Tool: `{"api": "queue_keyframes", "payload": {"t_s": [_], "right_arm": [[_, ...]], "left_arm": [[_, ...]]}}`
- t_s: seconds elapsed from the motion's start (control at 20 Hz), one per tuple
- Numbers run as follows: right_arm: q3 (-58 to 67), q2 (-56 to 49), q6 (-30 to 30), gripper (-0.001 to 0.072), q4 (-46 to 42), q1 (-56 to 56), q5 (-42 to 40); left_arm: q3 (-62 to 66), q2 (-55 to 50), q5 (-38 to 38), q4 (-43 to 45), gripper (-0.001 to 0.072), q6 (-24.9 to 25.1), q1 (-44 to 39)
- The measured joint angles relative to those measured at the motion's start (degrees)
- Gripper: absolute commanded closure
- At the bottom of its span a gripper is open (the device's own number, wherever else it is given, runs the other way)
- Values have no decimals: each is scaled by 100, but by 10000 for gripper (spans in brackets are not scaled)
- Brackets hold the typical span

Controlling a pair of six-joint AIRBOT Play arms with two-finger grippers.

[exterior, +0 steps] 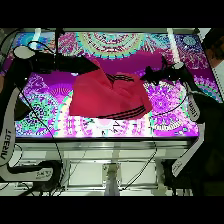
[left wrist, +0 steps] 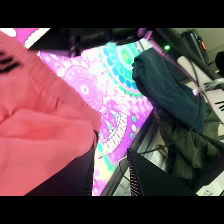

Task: Fold the clothes and pants, and hang the long-sleeved shirts on hangers.

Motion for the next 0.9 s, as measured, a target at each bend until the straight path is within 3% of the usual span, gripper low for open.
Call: {"api": "queue_keyframes", "payload": {"t_s": [0.45, 0.8, 0.9], "right_arm": [[0, 339, 1744, 699, -1576, -605, -2], [0, 356, 2723, 696, -2140, -796, -105], [0, 356, 2861, 642, -2225, -839, -144]], "left_arm": [[0, -105, 57, 11, 496, 0, 0], [-2, -186, 214, 125, 495, -2, 0], [-2, -192, 245, 221, 517, -2, 0]]}}
